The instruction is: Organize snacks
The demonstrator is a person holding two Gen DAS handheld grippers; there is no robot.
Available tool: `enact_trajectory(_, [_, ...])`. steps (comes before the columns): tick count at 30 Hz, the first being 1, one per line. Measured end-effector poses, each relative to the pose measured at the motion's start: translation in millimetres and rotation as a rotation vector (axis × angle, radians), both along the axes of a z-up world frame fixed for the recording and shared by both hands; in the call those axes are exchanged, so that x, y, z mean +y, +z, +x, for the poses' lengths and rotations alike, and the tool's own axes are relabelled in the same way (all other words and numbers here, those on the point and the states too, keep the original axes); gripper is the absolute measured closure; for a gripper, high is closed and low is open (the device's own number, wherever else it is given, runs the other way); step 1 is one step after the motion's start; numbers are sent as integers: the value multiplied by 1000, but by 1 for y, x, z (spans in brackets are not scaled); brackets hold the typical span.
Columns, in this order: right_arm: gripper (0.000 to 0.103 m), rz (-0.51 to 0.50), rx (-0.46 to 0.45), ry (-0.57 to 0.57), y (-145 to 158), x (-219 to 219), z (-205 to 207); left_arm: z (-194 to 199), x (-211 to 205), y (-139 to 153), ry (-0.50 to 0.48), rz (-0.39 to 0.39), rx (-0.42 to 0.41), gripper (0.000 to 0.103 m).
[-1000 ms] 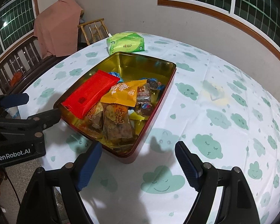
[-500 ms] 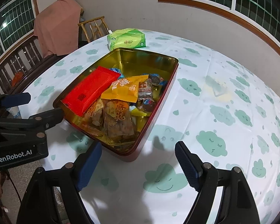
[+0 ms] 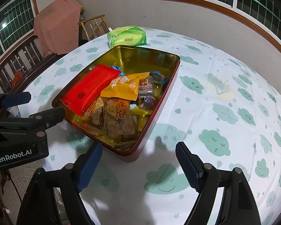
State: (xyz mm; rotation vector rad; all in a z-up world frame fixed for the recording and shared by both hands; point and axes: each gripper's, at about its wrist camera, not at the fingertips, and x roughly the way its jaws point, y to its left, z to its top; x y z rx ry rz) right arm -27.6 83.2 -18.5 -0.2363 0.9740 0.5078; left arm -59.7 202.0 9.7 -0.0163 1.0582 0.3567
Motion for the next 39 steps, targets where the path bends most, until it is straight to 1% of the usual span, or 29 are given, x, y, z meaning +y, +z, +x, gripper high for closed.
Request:
enact_trajectory(34, [20,4,22,-7,-5,0,3,3,-2,-7,-11,-10,10,20])
enact_trajectory(39, [20,4,23,-7,-6,0,3,3,-2,-6,-21,-22,-9,20])
